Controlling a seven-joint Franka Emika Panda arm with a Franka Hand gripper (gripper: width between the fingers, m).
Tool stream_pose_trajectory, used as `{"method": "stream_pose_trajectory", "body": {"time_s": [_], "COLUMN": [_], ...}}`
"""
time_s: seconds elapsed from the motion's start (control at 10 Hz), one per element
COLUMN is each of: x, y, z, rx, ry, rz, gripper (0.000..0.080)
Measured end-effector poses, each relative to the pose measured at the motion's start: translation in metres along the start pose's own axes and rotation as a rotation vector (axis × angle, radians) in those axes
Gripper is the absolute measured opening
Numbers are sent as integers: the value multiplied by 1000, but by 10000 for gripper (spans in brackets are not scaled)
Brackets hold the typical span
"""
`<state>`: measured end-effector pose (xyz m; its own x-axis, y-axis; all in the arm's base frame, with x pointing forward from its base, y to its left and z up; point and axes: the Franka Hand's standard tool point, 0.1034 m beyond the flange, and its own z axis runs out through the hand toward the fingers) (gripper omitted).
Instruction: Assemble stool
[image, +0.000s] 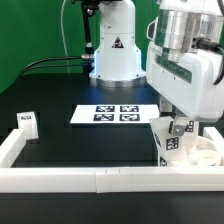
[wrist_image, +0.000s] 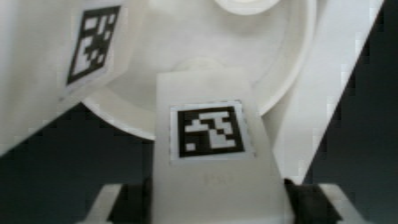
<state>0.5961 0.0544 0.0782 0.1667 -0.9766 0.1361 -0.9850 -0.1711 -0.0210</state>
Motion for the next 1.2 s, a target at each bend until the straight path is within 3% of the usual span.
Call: {"method": "stream_pose_trajectory", "body": {"time_s": [0.1,0.2,0.3,0.6,0.7,1.2], "x": [0,0,5,44,47,46], "y": [0,0,2,6,4,5], "z": [1,0,-8,-49,-53,-50], "rx": [0,1,12,63,72,66], "ry": [1,0,-16,-62,-62,-60], "rz": [-9,-16,-46,-131,-125,-136], "gripper": [337,502,602,647,647,649]}}
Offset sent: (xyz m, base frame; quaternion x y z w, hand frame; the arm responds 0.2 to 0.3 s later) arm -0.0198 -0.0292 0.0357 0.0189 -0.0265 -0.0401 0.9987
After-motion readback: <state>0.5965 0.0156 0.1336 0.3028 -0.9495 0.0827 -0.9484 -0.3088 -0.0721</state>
